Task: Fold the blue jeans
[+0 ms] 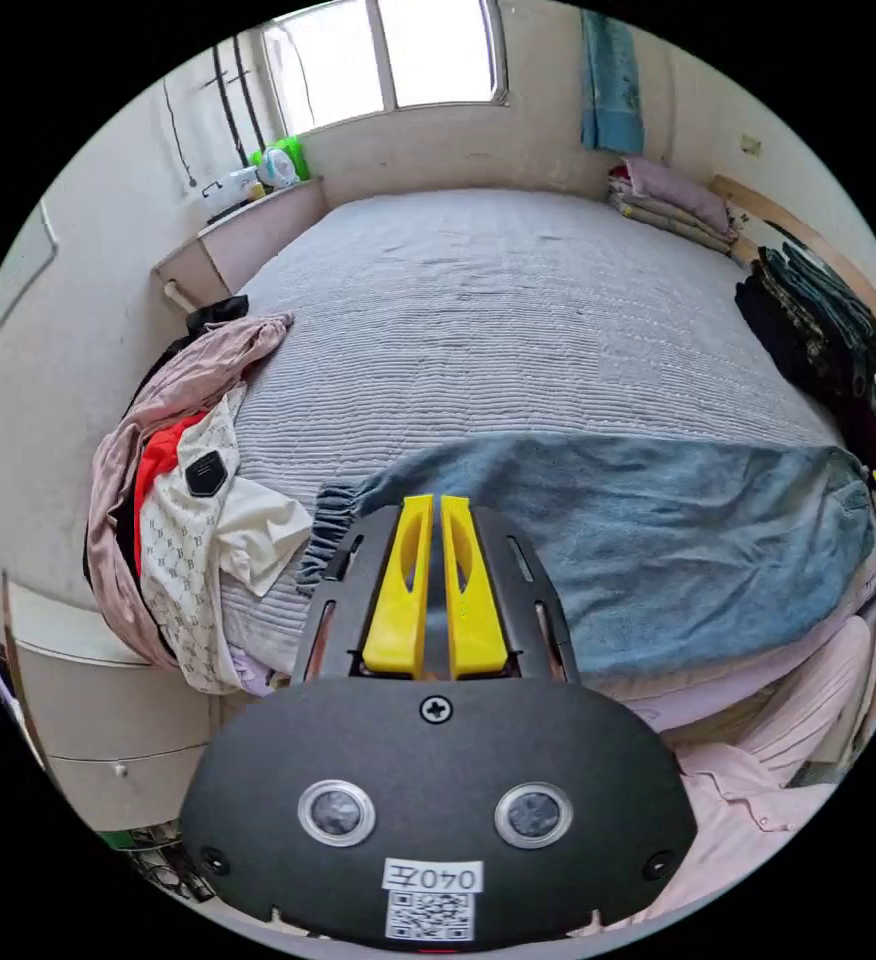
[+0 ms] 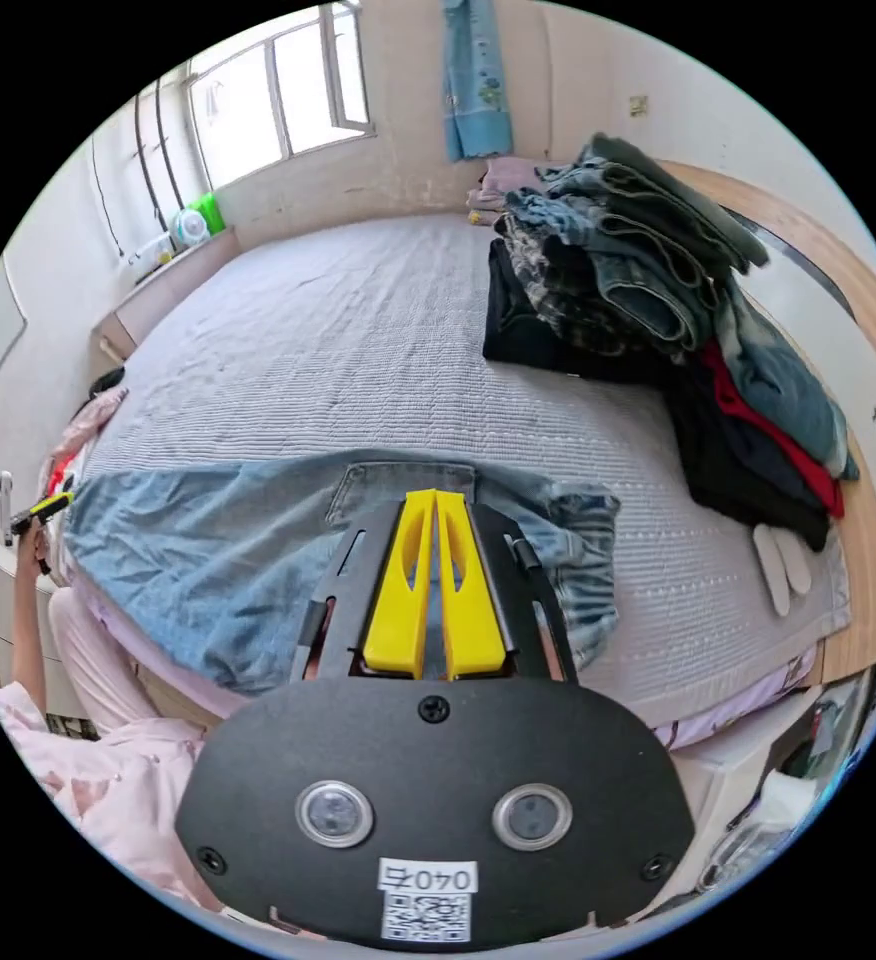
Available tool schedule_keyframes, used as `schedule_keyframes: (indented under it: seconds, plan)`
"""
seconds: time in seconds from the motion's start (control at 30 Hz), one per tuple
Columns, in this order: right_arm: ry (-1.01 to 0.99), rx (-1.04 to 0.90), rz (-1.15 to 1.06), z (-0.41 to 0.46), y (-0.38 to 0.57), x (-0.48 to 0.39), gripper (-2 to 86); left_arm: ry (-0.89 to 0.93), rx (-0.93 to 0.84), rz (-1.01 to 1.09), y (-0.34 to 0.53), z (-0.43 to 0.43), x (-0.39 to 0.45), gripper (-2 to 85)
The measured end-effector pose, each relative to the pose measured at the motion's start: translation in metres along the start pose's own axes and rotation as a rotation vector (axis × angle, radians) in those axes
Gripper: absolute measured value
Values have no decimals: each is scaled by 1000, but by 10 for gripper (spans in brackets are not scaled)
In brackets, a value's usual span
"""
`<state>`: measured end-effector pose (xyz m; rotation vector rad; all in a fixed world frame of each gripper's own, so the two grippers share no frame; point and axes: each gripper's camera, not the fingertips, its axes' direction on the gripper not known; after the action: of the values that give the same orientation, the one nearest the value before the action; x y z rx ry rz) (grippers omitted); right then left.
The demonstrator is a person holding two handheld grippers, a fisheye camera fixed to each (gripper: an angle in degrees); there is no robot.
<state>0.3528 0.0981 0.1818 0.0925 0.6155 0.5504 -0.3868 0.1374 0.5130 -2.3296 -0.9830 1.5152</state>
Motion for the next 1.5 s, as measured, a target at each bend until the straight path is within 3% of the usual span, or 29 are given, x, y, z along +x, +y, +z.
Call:
schedule_keyframes:
  seconds: [0.17, 0.27, 0.33, 0.47, 0.53, 0.67, 0.83, 0.93, 1.0, 1.07, 1.13, 1.2, 1.3, 1.5]
  plan:
    - [161, -182, 22, 88, -61, -38, -10, -113, -157, 6, -21, 86, 32, -9]
    - [272, -278, 121, 135, -73, -13, -10, 19, -198, -49, -24, 123, 20, -9]
    - [189, -278, 200, 153, -72, 3, -10, 101, -209, -103, -25, 134, 9, -9]
    - [89, -303, 150, 137, -87, 11, -10, 178, -256, -101, -21, 150, 10, -9]
    - [81, -190, 166, 90, -84, 19, -10, 184, -225, -117, -15, 142, 10, -9]
    - [272, -126, -18, 4, -44, -5, -10, 125, 36, -15, 35, 76, 38, -9]
    - [358, -325, -77, 44, 6, -5, -10, -149, -94, 45, 84, 125, 72, -9]
    - [315, -362, -8, 77, 10, 26, -9, -56, -110, -30, 87, 167, 54, -9]
    - [293, -408, 31, 70, -1, 34, -8, -9, -216, -70, 76, 175, 45, -9]
    - [396, -351, -51, 37, 1, 7, -6, -56, -186, -73, 80, 160, 48, -9]
    - [433, -224, -152, -3, 21, -34, 0, -109, -66, -33, 94, 127, 65, -9]
    - [307, -144, -253, -33, 49, -80, 23, 94, 81, 45, 119, 88, 107, -9]
    - [62, -129, -376, -49, 98, -156, 96, 377, 125, 262, 146, 77, 198, -9]
    - [85, -103, -378, -39, 151, -228, 95, 355, 116, 618, 179, 105, 367, -9]
